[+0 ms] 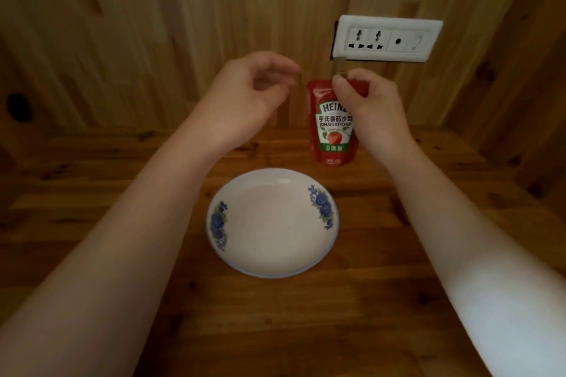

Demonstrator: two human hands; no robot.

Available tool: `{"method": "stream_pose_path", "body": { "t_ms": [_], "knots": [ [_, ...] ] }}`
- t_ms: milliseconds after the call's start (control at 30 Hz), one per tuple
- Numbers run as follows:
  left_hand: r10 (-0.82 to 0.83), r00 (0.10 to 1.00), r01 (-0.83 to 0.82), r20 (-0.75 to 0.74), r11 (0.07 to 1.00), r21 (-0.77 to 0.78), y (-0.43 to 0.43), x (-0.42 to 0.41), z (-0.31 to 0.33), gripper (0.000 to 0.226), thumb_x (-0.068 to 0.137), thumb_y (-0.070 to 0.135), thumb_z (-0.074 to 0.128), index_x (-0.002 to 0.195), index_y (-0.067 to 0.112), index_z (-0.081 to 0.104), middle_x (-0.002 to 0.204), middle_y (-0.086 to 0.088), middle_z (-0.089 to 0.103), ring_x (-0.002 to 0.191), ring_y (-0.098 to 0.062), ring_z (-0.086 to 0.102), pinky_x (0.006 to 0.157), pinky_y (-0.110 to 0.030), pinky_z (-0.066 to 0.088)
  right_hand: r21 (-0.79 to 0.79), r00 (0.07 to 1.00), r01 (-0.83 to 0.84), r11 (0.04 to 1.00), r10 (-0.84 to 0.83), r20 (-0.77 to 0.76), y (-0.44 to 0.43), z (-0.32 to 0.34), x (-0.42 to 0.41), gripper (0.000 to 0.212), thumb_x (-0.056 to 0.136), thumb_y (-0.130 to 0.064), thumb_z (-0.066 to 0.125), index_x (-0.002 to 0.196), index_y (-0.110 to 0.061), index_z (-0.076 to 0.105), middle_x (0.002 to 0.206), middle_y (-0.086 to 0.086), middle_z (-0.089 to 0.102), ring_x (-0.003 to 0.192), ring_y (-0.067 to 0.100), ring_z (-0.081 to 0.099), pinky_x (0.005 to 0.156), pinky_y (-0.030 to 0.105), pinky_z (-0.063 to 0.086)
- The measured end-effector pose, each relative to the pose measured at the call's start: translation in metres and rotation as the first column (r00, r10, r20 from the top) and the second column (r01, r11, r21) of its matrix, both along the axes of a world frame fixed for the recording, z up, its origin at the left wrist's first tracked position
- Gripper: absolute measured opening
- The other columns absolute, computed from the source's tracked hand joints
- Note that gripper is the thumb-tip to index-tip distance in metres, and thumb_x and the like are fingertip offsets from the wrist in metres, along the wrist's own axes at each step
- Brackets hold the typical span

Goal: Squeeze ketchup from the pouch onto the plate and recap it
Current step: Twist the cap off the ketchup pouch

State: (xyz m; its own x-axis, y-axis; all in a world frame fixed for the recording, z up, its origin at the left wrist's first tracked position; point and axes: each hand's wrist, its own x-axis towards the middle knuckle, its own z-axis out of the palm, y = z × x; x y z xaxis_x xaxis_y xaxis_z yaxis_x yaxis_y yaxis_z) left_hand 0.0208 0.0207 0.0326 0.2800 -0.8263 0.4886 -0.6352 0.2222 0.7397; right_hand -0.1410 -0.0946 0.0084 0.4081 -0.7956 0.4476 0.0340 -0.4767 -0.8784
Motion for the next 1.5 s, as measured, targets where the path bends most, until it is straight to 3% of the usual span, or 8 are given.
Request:
{"method": "stream_pose_path", "body": {
  "t_ms": [100, 267, 467, 667, 867, 1000, 1167, 1500],
  "knots": [
    [0.014, 1.000, -0.014, 0.017, 0.999, -0.033, 0.003, 0.005, 0.002, 0.025, 0.095, 0.013, 0.061, 0.114, 0.027, 0.067, 0.106, 0.001, 0.074, 0.104, -0.014, 0.068, 0.099, -0.037, 0.052, -0.031, 0.998, -0.059, 0.998, 0.059, -0.012, 0.006, 0.007, -0.001, 0.017, 0.102, -0.027, 0.067, 0.086, -0.031, 0.071, 0.076, -0.019, 0.078, 0.072, 0.001, 0.076, 0.059, 0.013, 0.054],
    [0.000, 0.996, 0.003, 0.089, 0.999, -0.032, 0.006, 0.008, 0.004, 0.026, 0.098, 0.021, 0.059, 0.122, 0.030, 0.064, 0.105, -0.001, 0.071, 0.100, -0.019, 0.068, 0.094, -0.044, 0.054, -0.003, 0.985, -0.172, 0.985, 0.172, -0.022, 0.018, 0.001, 0.004, 0.011, 0.099, -0.029, 0.071, 0.090, -0.033, 0.075, 0.082, -0.013, 0.081, 0.074, 0.007, 0.079, 0.060, 0.016, 0.057],
    [-0.052, 0.969, 0.057, 0.243, 0.998, -0.013, 0.009, 0.000, 0.004, 0.030, 0.098, 0.016, 0.058, 0.126, 0.026, 0.065, 0.099, 0.008, 0.064, 0.093, -0.015, 0.065, 0.081, -0.015, 0.047, 0.016, 0.968, -0.250, 0.968, 0.250, -0.032, 0.022, -0.006, 0.004, 0.014, 0.099, -0.028, 0.071, 0.089, -0.033, 0.078, 0.083, -0.004, 0.083, 0.074, 0.014, 0.080, 0.061, 0.023, 0.059],
    [-0.011, 0.944, 0.021, 0.330, 0.999, -0.027, 0.010, -0.001, 0.002, 0.022, 0.096, 0.017, 0.063, 0.113, 0.028, 0.071, 0.089, 0.021, 0.062, 0.081, 0.013, 0.056, 0.073, -0.002, 0.038, -0.034, 0.958, -0.237, 0.971, 0.228, -0.172, 0.024, -0.003, 0.000, 0.016, 0.101, -0.028, 0.068, 0.088, -0.028, 0.076, 0.074, -0.009, 0.081, 0.065, 0.008, 0.077, 0.056, 0.019, 0.056],
    [-0.004, 0.907, 0.016, 0.420, 1.000, -0.026, 0.012, 0.007, 0.001, 0.015, 0.097, 0.022, 0.060, 0.108, 0.028, 0.068, 0.089, 0.011, 0.069, 0.086, -0.003, 0.065, 0.079, -0.030, 0.054, -0.127, 0.951, -0.205, 0.970, 0.167, -0.259, 0.027, -0.002, 0.001, 0.019, 0.098, -0.035, 0.069, 0.080, -0.036, 0.074, 0.076, -0.010, 0.079, 0.066, 0.009, 0.076, 0.059, 0.025, 0.058],
    [-0.003, 0.871, 0.025, 0.492, 0.999, -0.037, 0.011, 0.007, -0.003, 0.012, 0.097, 0.029, 0.052, 0.105, 0.029, 0.061, 0.086, 0.000, 0.070, 0.081, -0.019, 0.066, 0.072, -0.045, 0.053, -0.206, 0.953, -0.174, 0.963, 0.112, -0.281, 0.029, 0.001, 0.001, 0.022, 0.095, -0.035, 0.072, 0.074, -0.040, 0.071, 0.067, -0.021, 0.074, 0.061, 0.000, 0.071, 0.054, 0.016, 0.050],
    [0.024, 0.833, 0.017, 0.553, 0.997, -0.069, 0.010, 0.004, -0.008, 0.017, 0.096, 0.036, 0.041, 0.101, 0.026, 0.054, 0.080, 0.002, 0.064, 0.076, -0.021, 0.061, 0.067, -0.046, 0.051, -0.311, 0.953, -0.148, 0.939, 0.051, -0.300, 0.030, 0.002, 0.000, 0.026, 0.093, -0.034, 0.073, 0.069, -0.043, 0.067, 0.061, -0.020, 0.069, 0.059, -0.003, 0.065, 0.053, 0.011, 0.044],
    [0.066, 0.801, 0.020, 0.595, 0.990, -0.136, 0.008, 0.003, -0.015, 0.011, 0.096, 0.022, 0.044, 0.092, 0.017, 0.053, 0.075, 0.005, 0.054, 0.070, -0.014, 0.048, 0.061, -0.035, 0.039, -0.365, 0.928, -0.147, 0.919, 0.001, -0.371, 0.034, 0.007, -0.001, 0.035, 0.096, -0.028, 0.074, 0.067, -0.044, 0.062, 0.064, -0.016, 0.063, 0.056, -0.003, 0.059, 0.052, 0.011, 0.040]
  ]
}}
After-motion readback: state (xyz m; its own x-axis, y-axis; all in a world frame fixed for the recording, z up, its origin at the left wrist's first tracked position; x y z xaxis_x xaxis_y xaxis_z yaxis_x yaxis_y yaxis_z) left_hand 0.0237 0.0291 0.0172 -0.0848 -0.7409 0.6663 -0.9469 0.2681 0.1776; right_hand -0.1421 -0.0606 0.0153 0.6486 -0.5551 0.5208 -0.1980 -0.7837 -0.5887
